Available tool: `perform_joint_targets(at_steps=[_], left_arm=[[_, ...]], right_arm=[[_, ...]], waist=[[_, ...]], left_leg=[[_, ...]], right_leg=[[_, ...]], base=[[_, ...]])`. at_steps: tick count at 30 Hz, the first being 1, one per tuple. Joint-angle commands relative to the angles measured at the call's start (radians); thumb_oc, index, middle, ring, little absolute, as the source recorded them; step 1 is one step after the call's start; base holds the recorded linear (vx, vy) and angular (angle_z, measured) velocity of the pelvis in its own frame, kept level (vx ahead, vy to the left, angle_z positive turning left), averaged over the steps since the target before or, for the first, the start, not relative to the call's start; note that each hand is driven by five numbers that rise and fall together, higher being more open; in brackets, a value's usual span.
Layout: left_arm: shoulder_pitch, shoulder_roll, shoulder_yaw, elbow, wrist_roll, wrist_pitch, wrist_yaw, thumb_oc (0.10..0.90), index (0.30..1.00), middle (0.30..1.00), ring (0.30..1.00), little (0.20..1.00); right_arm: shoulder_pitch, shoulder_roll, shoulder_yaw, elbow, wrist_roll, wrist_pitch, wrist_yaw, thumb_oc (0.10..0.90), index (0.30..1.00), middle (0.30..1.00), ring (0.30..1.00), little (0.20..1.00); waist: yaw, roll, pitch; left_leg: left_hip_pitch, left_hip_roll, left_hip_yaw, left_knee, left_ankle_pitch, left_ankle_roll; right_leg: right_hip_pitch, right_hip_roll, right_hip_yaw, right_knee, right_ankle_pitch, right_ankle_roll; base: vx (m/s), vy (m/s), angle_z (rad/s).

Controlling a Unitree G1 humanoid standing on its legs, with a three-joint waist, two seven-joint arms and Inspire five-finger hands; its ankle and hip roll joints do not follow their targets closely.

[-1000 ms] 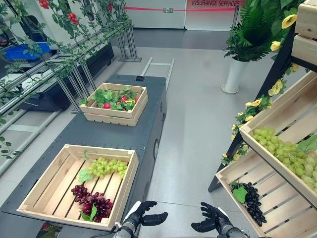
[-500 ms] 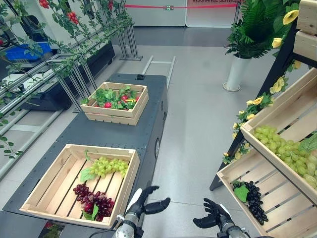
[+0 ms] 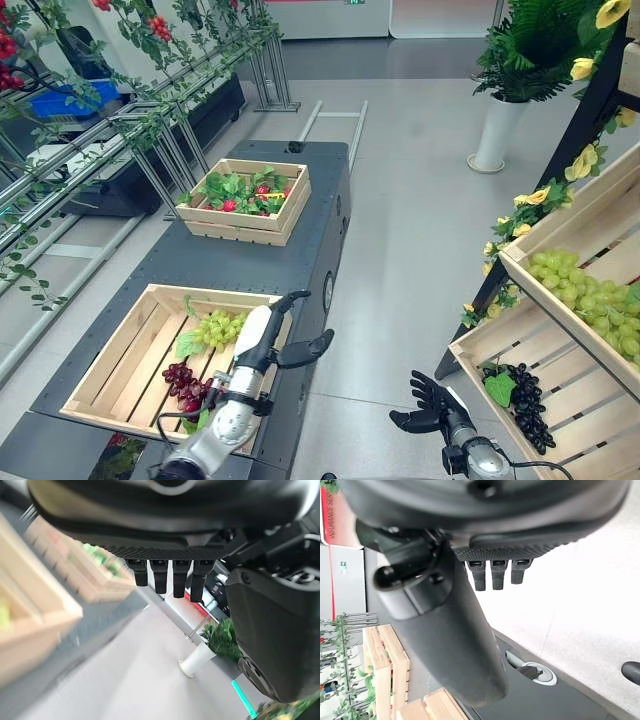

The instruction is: Pick up the fruits from the basket on one side to the basket on the other side

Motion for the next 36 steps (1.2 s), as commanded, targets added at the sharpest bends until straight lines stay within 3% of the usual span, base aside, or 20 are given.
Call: perform_joint_targets(at_steps=[1,4,12,16,21,24,36], left_arm=[[-0.182,0.089,0.090,-0.053,0.036,0.010,0.148,0.800,0.900,0.900,0.900,0.900],[-0.187,0.154,0.134,-0.050,0.072,0.070,0.194,0.800,0.900,0.900,0.900,0.900],[-0.192,0.235,0.211,0.018,0.144,0.147,0.268,0.800,0.900,0.900,0.900,0.900],[-0.199,0.254,0.244,0.054,0.137,0.166,0.273,0.800,0.900,0.900,0.900,0.900],[-0.277,0.275,0.213,0.104,0.156,0.177,0.287,0.800,0.900,0.900,0.900,0.900],[-0.377,0.318,0.170,0.163,0.096,0.187,0.338,0.800,0.900,0.900,0.900,0.900],[-0.647,0.411,0.056,0.230,0.065,0.369,0.384,0.800,0.900,0.900,0.900,0.900]], right_arm=[[-0.027,-0.017,-0.018,-0.056,0.066,-0.108,0.036,0.800,0.900,0.900,0.900,0.900],[-0.007,-0.021,-0.022,-0.047,0.063,-0.114,0.039,0.800,0.900,0.900,0.900,0.900],[0.005,-0.037,-0.017,-0.025,0.054,-0.116,0.023,0.800,0.900,0.900,0.900,0.900],[-0.004,-0.048,-0.009,-0.028,0.043,-0.115,0.015,0.800,0.900,0.900,0.900,0.900],[-0.076,-0.090,0.017,-0.072,0.119,-0.116,0.030,0.800,0.900,0.900,0.900,0.900],[-0.151,-0.124,0.019,-0.101,0.177,-0.153,0.010,0.800,0.900,0.900,0.900,0.900],[-0.222,-0.205,0.019,-0.174,0.156,-0.151,-0.059,0.800,0.900,0.900,0.900,0.900]], waist=[[0.014,-0.021,-0.004],[0.016,-0.012,0.000],[0.022,0.006,0.017],[0.030,0.007,0.039],[0.036,-0.011,0.150],[0.030,-0.025,0.241],[-0.008,-0.047,0.367]], left_leg=[[0.006,-0.076,0.026,0.010,-0.111,0.031],[-0.001,-0.081,0.015,0.010,-0.106,0.029],[-0.029,-0.085,-0.001,0.010,-0.090,0.024],[-0.035,-0.080,0.002,0.013,-0.078,0.027],[-0.167,-0.089,0.016,0.237,-0.122,0.027],[-0.318,-0.092,0.049,0.421,-0.165,0.022],[-0.644,-0.074,0.135,0.777,-0.268,0.014]], right_leg=[[0.009,-0.053,0.016,0.011,-0.037,0.037],[0.007,-0.061,0.006,0.007,-0.035,0.039],[-0.025,-0.074,-0.015,0.028,-0.042,0.039],[-0.057,-0.080,-0.028,0.095,-0.070,0.032],[-0.190,-0.094,-0.022,0.316,-0.129,0.013],[-0.328,-0.100,-0.011,0.492,-0.177,-0.004],[-0.638,-0.097,0.021,0.837,-0.267,-0.038]], base=[[0.02,0.050,0.10],[0.04,0.055,0.16],[0.05,0.070,0.10],[0.06,0.080,0.07],[-0.10,0.069,0.08],[-0.24,0.086,0.31],[-0.10,0.075,0.02]])
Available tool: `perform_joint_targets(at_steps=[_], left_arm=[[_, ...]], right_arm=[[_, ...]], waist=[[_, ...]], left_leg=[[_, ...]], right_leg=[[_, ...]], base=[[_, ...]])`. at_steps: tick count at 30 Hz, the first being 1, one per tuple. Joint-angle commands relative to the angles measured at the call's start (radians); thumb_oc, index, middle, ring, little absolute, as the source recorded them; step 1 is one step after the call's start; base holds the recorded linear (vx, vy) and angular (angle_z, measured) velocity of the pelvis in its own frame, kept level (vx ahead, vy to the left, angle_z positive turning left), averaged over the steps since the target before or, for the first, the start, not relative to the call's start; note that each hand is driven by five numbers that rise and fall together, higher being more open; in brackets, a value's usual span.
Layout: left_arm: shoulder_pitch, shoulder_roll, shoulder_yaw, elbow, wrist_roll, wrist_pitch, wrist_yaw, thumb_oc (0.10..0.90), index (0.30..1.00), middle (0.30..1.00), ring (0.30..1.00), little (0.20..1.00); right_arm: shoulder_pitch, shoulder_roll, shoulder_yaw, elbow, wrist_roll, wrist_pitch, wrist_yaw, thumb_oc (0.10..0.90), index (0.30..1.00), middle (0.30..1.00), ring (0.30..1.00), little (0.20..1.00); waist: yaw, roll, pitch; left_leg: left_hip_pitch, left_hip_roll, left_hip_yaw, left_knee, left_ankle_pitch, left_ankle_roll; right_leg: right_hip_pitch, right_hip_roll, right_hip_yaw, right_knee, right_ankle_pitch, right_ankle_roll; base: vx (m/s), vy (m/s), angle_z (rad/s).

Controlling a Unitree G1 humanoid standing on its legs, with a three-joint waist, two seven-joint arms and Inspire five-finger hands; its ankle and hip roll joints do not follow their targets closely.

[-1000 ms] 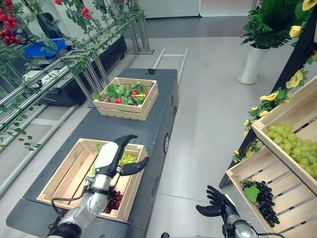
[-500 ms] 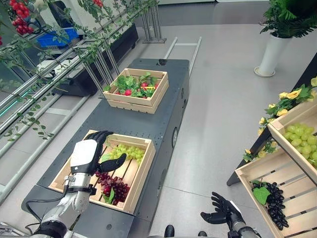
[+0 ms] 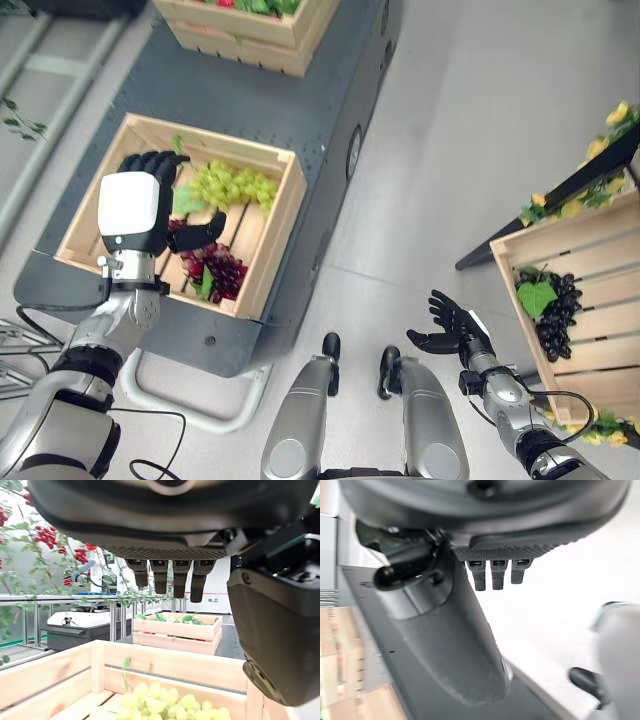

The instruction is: Pick up the fruits from the basket on one side to the basket on the other side

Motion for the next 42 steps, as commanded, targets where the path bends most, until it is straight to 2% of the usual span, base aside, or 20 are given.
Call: perform_joint_targets(at_steps=[1,5,12,15,19,30,34,38,42], left_arm=[[-0.100,0.117,0.041,0.010,-0.087,0.069,0.117,0.800,0.900,0.900,0.900,0.900],[-0.181,0.128,0.005,0.034,-0.095,0.116,0.131,0.800,0.900,0.900,0.900,0.900],[-0.319,0.163,-0.086,0.050,-0.019,0.215,0.135,0.800,0.900,0.900,0.900,0.900],[-0.405,0.196,-0.158,0.050,-0.005,0.278,0.106,0.800,0.900,0.900,0.900,0.900],[-0.488,0.204,-0.245,0.072,0.039,0.312,0.050,0.800,0.900,0.900,0.900,0.900],[-0.615,0.223,-0.379,0.124,0.083,0.331,-0.020,0.800,0.900,0.900,0.900,0.900],[-0.641,0.217,-0.401,0.146,0.114,0.319,-0.051,0.800,0.900,0.900,0.900,0.900],[-0.676,0.209,-0.445,0.174,0.099,0.343,-0.114,0.800,0.900,0.900,0.900,0.900],[-0.673,0.214,-0.436,0.191,0.094,0.351,-0.135,0.800,0.900,0.900,0.900,0.900]], right_arm=[[0.026,-0.058,0.010,-0.093,0.017,-0.085,-0.056,0.800,0.900,0.900,0.900,0.900],[0.003,-0.068,0.007,-0.076,0.026,-0.098,-0.061,0.800,0.900,0.900,0.900,0.900],[-0.027,-0.097,0.008,-0.066,0.020,-0.076,-0.105,0.800,0.900,0.900,0.900,0.900],[-0.022,-0.112,-0.003,-0.064,0.026,-0.076,-0.102,0.800,0.900,0.900,0.900,0.900],[-0.023,-0.120,-0.004,-0.048,0.025,-0.076,-0.106,0.800,0.900,0.900,0.900,0.900],[-0.035,-0.121,-0.006,-0.012,0.047,-0.075,-0.105,0.800,0.900,0.900,0.900,0.900],[-0.040,-0.112,0.001,0.003,0.060,-0.080,-0.104,0.800,0.900,0.900,0.900,0.900],[-0.048,-0.105,0.008,-0.006,0.074,-0.081,-0.107,0.800,0.900,0.900,0.900,0.900],[-0.047,-0.095,0.011,-0.021,0.075,-0.075,-0.110,0.800,0.900,0.900,0.900,0.900]], waist=[[-0.030,-0.002,-0.047],[-0.034,-0.002,-0.021],[-0.046,-0.006,0.010],[-0.051,-0.012,0.015],[-0.056,-0.022,0.015],[-0.060,-0.058,0.015],[-0.060,-0.072,0.015],[-0.064,-0.081,0.015],[-0.063,-0.087,0.015]], left_leg=[[-0.002,-0.011,0.071,0.083,-0.114,0.014],[-0.071,-0.010,0.079,0.149,-0.131,0.017],[-0.157,-0.006,0.083,0.213,-0.143,0.021],[-0.195,-0.001,0.081,0.226,-0.143,0.027],[-0.216,0.000,0.080,0.228,-0.144,0.030],[-0.222,0.005,0.078,0.205,-0.144,0.030],[-0.215,0.008,0.078,0.196,-0.143,0.033],[-0.210,0.008,0.074,0.176,-0.135,0.032],[-0.202,0.012,0.076,0.162,-0.133,0.033]], right_leg=[[0.024,0.018,0.027,-0.008,0.024,-0.005],[-0.045,0.021,0.036,0.056,0.012,-0.009],[-0.141,0.032,0.046,0.124,0.010,-0.011],[-0.187,0.036,0.051,0.145,0.014,-0.004],[-0.213,0.046,0.061,0.147,0.021,0.004],[-0.221,0.068,0.069,0.106,0.049,0.019],[-0.213,0.073,0.071,0.093,0.057,0.022],[-0.206,0.081,0.072,0.070,0.070,0.026],[-0.199,0.082,0.069,0.054,0.076,0.030]], base=[[-0.04,0.074,-0.08],[-0.03,0.058,-0.07],[0.01,0.069,0.00],[0.02,0.057,-0.02],[0.03,0.042,0.00],[0.00,0.014,-0.04],[0.00,0.000,0.00],[0.00,-0.017,-0.04],[0.00,-0.009,0.00]])
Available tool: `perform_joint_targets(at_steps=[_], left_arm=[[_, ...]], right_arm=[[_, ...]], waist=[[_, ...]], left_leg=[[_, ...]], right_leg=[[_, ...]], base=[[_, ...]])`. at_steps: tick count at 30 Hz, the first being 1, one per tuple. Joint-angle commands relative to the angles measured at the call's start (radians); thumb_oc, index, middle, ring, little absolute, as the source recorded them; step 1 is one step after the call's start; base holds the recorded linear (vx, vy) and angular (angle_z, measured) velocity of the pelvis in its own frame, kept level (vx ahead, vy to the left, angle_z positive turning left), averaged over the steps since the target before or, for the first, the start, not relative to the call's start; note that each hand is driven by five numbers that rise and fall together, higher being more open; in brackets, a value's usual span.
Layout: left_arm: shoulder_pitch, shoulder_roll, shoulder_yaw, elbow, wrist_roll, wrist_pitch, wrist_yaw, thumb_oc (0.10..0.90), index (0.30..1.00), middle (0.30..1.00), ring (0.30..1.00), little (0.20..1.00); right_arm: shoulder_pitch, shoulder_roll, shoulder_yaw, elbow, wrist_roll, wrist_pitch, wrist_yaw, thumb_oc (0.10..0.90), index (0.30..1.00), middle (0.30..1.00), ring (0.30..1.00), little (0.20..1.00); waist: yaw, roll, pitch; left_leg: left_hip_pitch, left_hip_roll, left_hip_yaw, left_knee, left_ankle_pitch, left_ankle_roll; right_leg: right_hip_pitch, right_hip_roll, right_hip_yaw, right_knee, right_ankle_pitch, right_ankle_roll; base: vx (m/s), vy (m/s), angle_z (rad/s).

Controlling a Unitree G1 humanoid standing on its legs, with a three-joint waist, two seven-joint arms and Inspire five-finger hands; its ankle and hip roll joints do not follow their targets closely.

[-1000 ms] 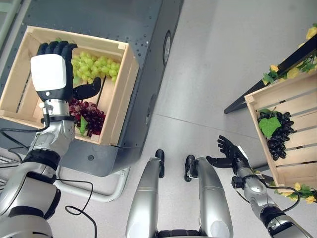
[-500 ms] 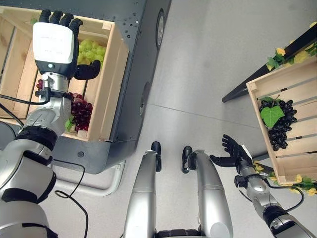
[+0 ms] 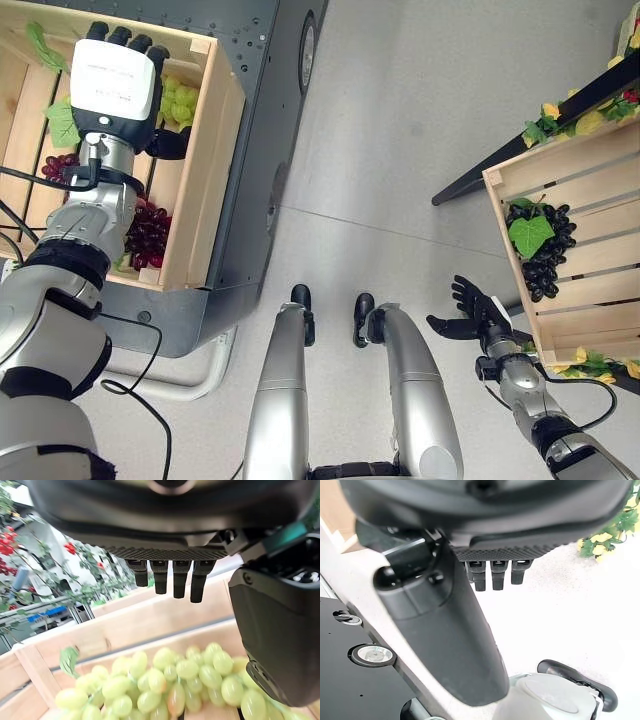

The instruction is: Pick up the fruits from the basket on one side to the basket on the other side

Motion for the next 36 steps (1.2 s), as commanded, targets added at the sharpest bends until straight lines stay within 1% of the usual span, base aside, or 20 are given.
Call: perform_joint_targets(at_steps=[1,6,7,8,9,13,17,22,24,32,36], left_arm=[[-0.144,0.134,0.030,0.025,-0.008,0.073,0.028,0.800,0.900,0.900,0.900,0.900],[-0.111,0.118,0.078,0.069,-0.084,0.114,0.038,0.800,0.900,0.900,0.900,0.900],[-0.104,0.115,0.085,0.077,-0.090,0.120,0.037,0.748,0.822,0.822,0.822,0.822],[-0.091,0.110,0.099,0.088,-0.089,0.121,0.038,0.751,0.827,0.827,0.827,0.827],[-0.072,0.106,0.118,0.096,-0.085,0.112,0.044,0.800,0.900,0.900,0.900,0.900],[-0.059,0.098,0.126,0.110,-0.040,0.086,0.039,0.800,0.900,0.900,0.900,0.900],[-0.076,0.090,0.103,0.107,-0.028,0.069,0.025,0.800,0.900,0.900,0.900,0.900],[-0.089,0.085,0.079,0.094,-0.023,0.055,0.047,0.800,0.900,0.900,0.900,0.900],[-0.116,0.082,0.051,0.091,-0.011,0.038,0.033,0.800,0.900,0.900,0.900,0.900],[-0.146,0.070,0.010,0.089,0.025,0.016,0.036,0.800,0.900,0.900,0.900,0.900],[-0.160,0.062,-0.014,0.092,0.040,0.017,0.009,0.800,0.900,0.900,0.900,0.900]], right_arm=[[0.004,-0.020,-0.001,-0.052,0.060,-0.074,-0.048,0.800,0.900,0.900,0.900,0.900],[0.003,-0.008,0.009,-0.035,0.067,-0.080,-0.056,0.800,0.900,0.900,0.900,0.900],[0.003,-0.006,0.010,-0.032,0.067,-0.082,-0.057,0.800,0.900,0.900,0.900,0.900],[0.000,-0.002,0.012,-0.031,0.066,-0.080,-0.060,0.800,0.900,0.900,0.900,0.900],[0.001,-0.001,0.015,-0.036,0.066,-0.077,-0.065,0.800,0.900,0.900,0.900,0.900],[0.000,0.000,0.019,-0.034,0.064,-0.076,-0.072,0.800,0.900,0.900,0.900,0.900],[-0.004,-0.007,0.021,-0.038,0.057,-0.078,-0.072,0.800,0.900,0.900,0.900,0.900],[-0.011,-0.016,0.019,-0.045,0.059,-0.077,-0.080,0.800,0.900,0.900,0.900,0.900],[-0.016,-0.013,0.018,-0.022,0.064,-0.087,-0.073,0.800,0.900,0.900,0.900,0.900],[-0.016,-0.012,0.018,-0.019,0.071,-0.097,-0.068,0.800,0.900,0.900,0.900,0.900],[-0.016,-0.014,0.017,-0.022,0.079,-0.108,-0.072,0.800,0.900,0.900,0.900,0.900]], waist=[[-0.009,0.000,-0.014],[-0.006,-0.005,-0.014],[-0.005,-0.005,-0.014],[-0.004,-0.007,-0.014],[-0.003,-0.008,-0.014],[-0.004,-0.010,-0.014],[-0.008,-0.010,-0.014],[-0.010,-0.007,-0.014],[-0.009,-0.006,-0.014],[-0.017,-0.006,-0.014],[-0.020,-0.006,-0.014]], left_leg=[[0.133,-0.034,0.074,-0.114,-0.059,0.038],[0.139,-0.035,0.070,-0.129,-0.057,0.039],[0.140,-0.035,0.069,-0.128,-0.057,0.039],[0.141,-0.036,0.068,-0.129,-0.057,0.038],[0.141,-0.037,0.066,-0.128,-0.058,0.038],[0.143,-0.037,0.063,-0.129,-0.057,0.036],[0.141,-0.034,0.065,-0.141,-0.051,0.038],[0.133,-0.036,0.067,-0.143,-0.048,0.035],[0.131,-0.034,0.069,-0.152,-0.046,0.037],[0.122,-0.033,0.073,-0.171,-0.038,0.038],[0.111,-0.036,0.073,-0.175,-0.033,0.040]], right_leg=[[0.108,0.033,0.047,-0.140,0.099,0.036],[0.118,0.034,0.041,-0.153,0.099,0.033],[0.118,0.034,0.040,-0.153,0.098,0.032],[0.119,0.034,0.039,-0.153,0.097,0.031],[0.122,0.034,0.037,-0.155,0.096,0.030],[0.124,0.033,0.034,-0.154,0.092,0.025],[0.120,0.032,0.032,-0.158,0.094,0.024],[0.110,0.030,0.032,-0.158,0.095,0.024],[0.107,0.028,0.029,-0.163,0.097,0.026],[0.094,0.030,0.031,-0.179,0.111,0.032],[0.081,0.030,0.034,-0.184,0.119,0.035]], base=[[0.00,-0.037,0.00],[0.00,-0.037,0.01],[0.00,-0.037,0.02],[0.00,-0.042,0.03],[0.00,-0.039,0.03],[0.00,0.000,0.00],[0.00,0.000,0.00],[0.00,0.000,0.00],[0.00,0.000,0.00],[0.00,0.000,0.00],[0.00,0.000,0.00]])
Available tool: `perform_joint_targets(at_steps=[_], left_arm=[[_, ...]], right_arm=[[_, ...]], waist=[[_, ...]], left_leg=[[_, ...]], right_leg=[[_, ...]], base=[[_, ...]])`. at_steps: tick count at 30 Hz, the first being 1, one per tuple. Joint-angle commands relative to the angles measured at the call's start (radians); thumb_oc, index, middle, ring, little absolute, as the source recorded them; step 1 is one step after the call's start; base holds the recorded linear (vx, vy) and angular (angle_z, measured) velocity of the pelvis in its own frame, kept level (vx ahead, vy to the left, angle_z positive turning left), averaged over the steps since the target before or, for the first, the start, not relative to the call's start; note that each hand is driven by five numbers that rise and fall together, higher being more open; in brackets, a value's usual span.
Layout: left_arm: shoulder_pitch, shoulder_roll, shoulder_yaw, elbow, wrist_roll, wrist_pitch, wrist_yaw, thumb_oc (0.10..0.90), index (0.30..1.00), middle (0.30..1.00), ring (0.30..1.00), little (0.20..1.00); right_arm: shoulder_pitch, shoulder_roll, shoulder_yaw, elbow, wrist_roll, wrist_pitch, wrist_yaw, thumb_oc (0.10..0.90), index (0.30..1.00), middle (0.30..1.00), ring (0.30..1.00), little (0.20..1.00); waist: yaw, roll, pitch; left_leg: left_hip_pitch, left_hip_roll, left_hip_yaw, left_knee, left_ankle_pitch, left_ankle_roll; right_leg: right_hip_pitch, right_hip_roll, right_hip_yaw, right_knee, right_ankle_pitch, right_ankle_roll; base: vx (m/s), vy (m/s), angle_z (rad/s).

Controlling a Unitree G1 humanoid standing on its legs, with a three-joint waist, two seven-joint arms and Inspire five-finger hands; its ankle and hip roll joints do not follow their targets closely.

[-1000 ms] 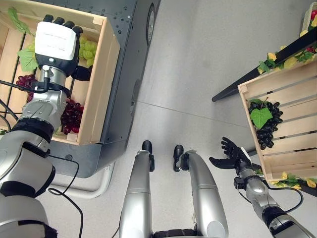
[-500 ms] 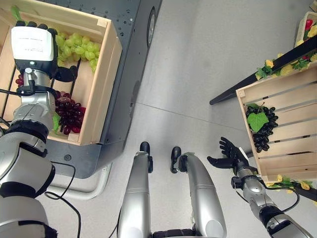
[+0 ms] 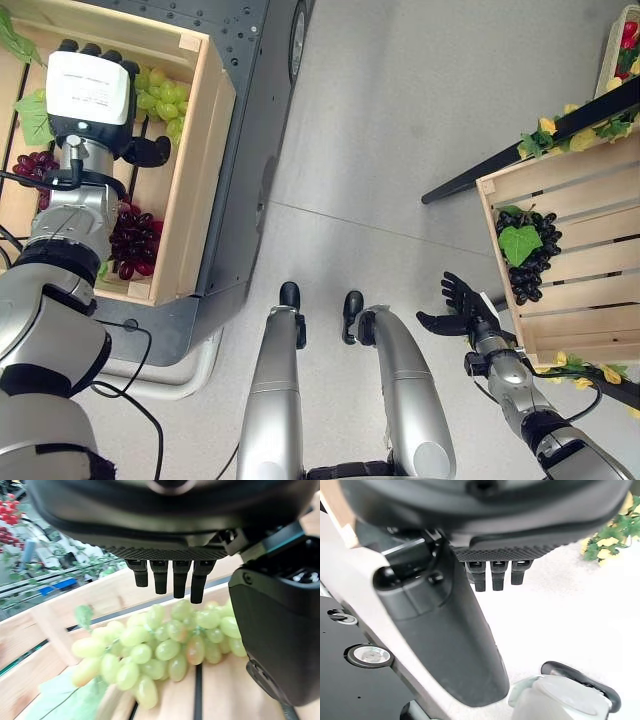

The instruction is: Pick up the fruits from the basket on one side to the basket on the other side

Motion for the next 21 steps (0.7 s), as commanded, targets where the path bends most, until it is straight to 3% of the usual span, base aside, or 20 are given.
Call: perform_joint_targets(at_steps=[1,9,13,21], left_arm=[[-0.150,0.061,-0.013,-0.019,0.022,0.025,0.022,0.800,0.900,0.900,0.900,0.900],[-0.172,0.046,-0.054,0.025,0.065,-0.001,-0.028,0.800,0.900,0.900,0.900,0.900],[-0.184,0.034,-0.095,0.043,0.108,0.004,-0.117,0.800,0.900,0.900,0.900,0.900],[-0.163,0.020,-0.129,0.079,0.130,0.111,-0.325,0.800,0.900,0.900,0.900,0.900]], right_arm=[[0.020,-0.039,-0.037,-0.030,0.051,-0.088,-0.044,0.800,0.900,0.900,0.900,0.900],[0.011,-0.037,-0.035,-0.042,0.060,-0.093,-0.048,0.800,0.900,0.900,0.900,0.900],[0.000,-0.038,-0.034,-0.038,0.065,-0.096,-0.044,0.800,0.900,0.900,0.900,0.900],[-0.025,-0.045,-0.030,-0.041,0.079,-0.113,-0.041,0.800,0.900,0.900,0.900,0.900]], waist=[[0.003,0.031,-0.013],[-0.004,0.017,-0.013],[-0.008,0.015,-0.013],[-0.011,0.028,-0.013]], left_leg=[[0.087,-0.034,0.074,-0.111,-0.034,0.038],[0.054,-0.030,0.071,-0.119,-0.022,0.040],[0.039,-0.031,0.069,-0.125,-0.017,0.042],[0.021,-0.036,0.070,-0.144,-0.004,0.038]], right_leg=[[0.047,0.032,0.043,-0.114,0.115,0.037],[0.012,0.036,0.041,-0.120,0.133,0.044],[-0.005,0.038,0.043,-0.125,0.142,0.048],[-0.026,0.034,0.044,-0.137,0.148,0.050]], base=[[0.00,0.000,0.00],[0.00,0.003,0.00],[-0.03,0.019,0.00],[-0.02,0.013,0.00]])
